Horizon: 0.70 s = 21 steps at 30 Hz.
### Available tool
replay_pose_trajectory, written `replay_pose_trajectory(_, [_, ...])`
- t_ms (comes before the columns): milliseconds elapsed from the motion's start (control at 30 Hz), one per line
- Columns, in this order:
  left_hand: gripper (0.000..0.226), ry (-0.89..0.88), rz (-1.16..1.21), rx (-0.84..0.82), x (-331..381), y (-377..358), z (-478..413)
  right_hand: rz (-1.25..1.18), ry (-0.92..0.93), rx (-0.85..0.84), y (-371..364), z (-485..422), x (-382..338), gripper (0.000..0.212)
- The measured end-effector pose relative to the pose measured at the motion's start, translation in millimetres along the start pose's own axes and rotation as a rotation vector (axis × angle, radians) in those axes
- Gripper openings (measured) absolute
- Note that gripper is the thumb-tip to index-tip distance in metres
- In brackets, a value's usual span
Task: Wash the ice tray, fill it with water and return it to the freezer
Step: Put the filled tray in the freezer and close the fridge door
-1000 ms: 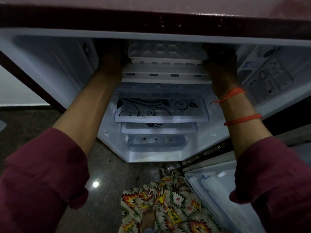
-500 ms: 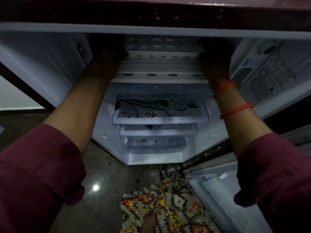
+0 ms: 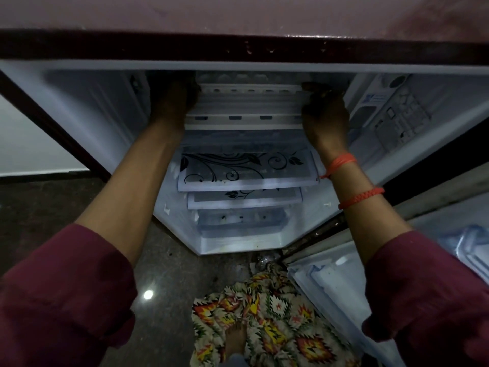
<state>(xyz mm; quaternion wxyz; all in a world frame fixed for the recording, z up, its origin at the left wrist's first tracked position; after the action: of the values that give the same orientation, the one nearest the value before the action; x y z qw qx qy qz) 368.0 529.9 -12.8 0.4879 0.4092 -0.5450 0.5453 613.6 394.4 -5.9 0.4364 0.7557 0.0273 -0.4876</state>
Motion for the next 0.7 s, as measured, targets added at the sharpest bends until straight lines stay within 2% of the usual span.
replay_pose_trajectory(167, [0.042,-0.021,-0.136,0.016,3.1,7.8,24.3,-0.113,0.015,-0.088,1.5,29.2,3.1,0.042])
replay_pose_trajectory(267, [0.019,-0.051,-0.211,-0.026,0.3,11.8,45.6,-0.157,-0.004,-0.103,6.9,47.3,9.1,0.040])
replay_pose_trajectory(333, [0.037,-0.089,-0.241,-0.068,-0.7,10.9,61.0,-0.165,-0.035,-0.114,9.5,62.9,16.5,0.039])
replay_pose_trajectory(400, [0.045,-0.100,-0.273,-0.104,-4.5,10.6,81.5,-0.178,-0.060,-0.126,14.6,81.4,25.8,0.035])
replay_pose_trajectory(567, [0.041,-0.122,-0.413,-0.173,-24.1,8.2,141.2,-0.165,-0.028,-0.180,34.7,141.5,49.9,0.031])
replay_pose_trajectory(700, [0.041,-0.075,-0.420,-0.224,-47.4,8.6,198.5,-0.107,-0.005,-0.193,62.8,190.8,72.5,0.032])
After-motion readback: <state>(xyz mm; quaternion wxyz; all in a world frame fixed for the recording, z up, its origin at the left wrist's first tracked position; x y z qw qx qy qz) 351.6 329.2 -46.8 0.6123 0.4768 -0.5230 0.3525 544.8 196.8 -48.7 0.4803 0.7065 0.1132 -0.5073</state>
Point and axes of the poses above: each hand's wrist, its own z-axis away from the middle knuckle, its own y-axis out of the back of the hand, x = y × z, the point moved 5 cm from there along -z, towards the middle knuckle, and after that the axes turned 8 degrees about -y, right-handed, at the moved point
